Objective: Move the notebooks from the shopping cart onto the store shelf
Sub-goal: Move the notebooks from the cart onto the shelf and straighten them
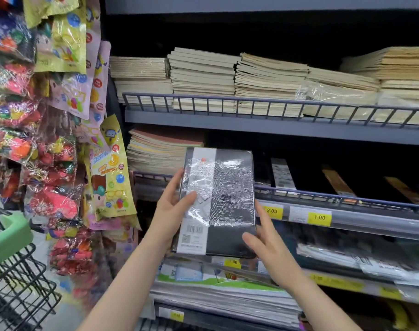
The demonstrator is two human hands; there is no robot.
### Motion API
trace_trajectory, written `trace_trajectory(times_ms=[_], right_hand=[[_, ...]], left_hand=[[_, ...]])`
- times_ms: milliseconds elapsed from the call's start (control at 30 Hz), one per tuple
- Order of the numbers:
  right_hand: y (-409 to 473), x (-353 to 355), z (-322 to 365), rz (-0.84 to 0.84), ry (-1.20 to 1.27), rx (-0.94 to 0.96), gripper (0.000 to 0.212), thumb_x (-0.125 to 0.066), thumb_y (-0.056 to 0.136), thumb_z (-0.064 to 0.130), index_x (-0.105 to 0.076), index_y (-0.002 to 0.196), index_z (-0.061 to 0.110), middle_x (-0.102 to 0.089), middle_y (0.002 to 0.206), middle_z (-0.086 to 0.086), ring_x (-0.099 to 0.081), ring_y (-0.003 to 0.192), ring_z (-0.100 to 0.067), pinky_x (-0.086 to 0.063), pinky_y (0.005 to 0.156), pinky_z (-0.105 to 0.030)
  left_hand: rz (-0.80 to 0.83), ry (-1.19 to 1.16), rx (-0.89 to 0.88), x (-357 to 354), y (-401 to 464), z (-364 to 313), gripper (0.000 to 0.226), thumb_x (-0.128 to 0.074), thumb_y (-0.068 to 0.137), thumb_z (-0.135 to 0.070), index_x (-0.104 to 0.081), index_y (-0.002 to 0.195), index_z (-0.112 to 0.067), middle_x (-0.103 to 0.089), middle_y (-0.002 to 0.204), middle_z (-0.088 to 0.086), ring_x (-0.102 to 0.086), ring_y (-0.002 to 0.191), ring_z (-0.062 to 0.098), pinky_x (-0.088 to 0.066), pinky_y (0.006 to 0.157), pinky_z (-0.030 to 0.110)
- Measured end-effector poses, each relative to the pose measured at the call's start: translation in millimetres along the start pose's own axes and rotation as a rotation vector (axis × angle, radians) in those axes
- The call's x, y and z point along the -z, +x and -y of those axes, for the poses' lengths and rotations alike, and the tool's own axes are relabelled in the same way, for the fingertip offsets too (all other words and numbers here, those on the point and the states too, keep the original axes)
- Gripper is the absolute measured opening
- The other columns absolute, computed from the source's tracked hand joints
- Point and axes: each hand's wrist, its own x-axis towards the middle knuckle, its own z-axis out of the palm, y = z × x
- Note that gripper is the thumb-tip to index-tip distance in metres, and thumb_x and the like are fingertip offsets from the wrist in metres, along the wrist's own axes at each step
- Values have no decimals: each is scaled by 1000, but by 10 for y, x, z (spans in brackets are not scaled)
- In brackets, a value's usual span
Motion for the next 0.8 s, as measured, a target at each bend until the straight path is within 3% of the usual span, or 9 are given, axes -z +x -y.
trace_trajectory(times_ms=[100,233,367,433,500,567,600,667,800], right_hand=[[-11,66,-66,-250,265,2,60,-57,88,32,-21,130,55,-24,141,33,-32,124,8,-31,100,-21],[211,277,5,-319,426,-59,42,-52,92,20,-38,119,48,-52,107,43,-58,93,8,-43,54,-24],[589,376,74,-354,459,-102,48,-52,92,22,-36,136,30,-43,139,4,-49,105,-17,-42,41,-19],[783,389,133,-346,455,-128,51,-53,91,24,-34,139,25,-40,141,-1,-51,79,-14,-43,42,-17],[949,426,256,-319,428,-155,58,-54,90,32,-31,142,18,-35,145,-3,-50,62,-11,-44,47,-19],[1045,467,382,-307,253,-182,71,-54,87,45,-25,144,15,-31,149,0,-60,88,-15,-49,69,-24],[1053,483,413,-313,124,-180,77,-55,84,49,-22,145,15,-30,149,0,-54,112,-18,-46,86,-26],[1036,504,392,-334,-52,-151,87,-60,80,50,-18,146,13,-30,150,-4,-35,134,-20,-32,105,-29],[1052,446,233,-371,-429,-157,81,-55,82,54,-24,144,13,-37,145,-9,-27,135,-26,-25,110,-43]], left_hand=[[41,61,33,-327,64,-39,57,-59,89,-17,-36,137,-39,-55,125,-11,-60,103,-1,-48,83,15],[18,229,65,-391,245,-152,55,-50,92,-36,-30,142,-29,-47,119,-13,-45,107,4,-34,96,25],[123,428,-29,-152,300,-111,39,-64,81,-41,-56,119,-36,-68,91,2,-61,87,20,-45,80,21],[165,462,-35,-112,376,-96,54,-73,75,-35,-51,125,-37,-55,63,-9,-58,82,11,-44,72,8],[141,471,-66,-142,514,-148,64,-74,75,-31,-46,134,-28,-50,70,-15,-54,86,8,-42,70,5],[131,453,-73,-186,638,-218,66,-71,78,-30,-43,138,-20,-67,104,0,-57,100,10,-40,82,10],[130,442,-68,-199,681,-236,65,-69,80,-29,-43,138,-18,-44,131,14,-55,111,12,-38,88,15],[134,429,-46,-215,730,-217,61,-66,83,-28,-44,137,-15,-55,133,4,-49,123,12,-34,96,20],[111,396,-25,-231,786,-68,63,-68,82,-25,-42,138,-12,-49,140,3,-45,122,5,-33,100,21]])
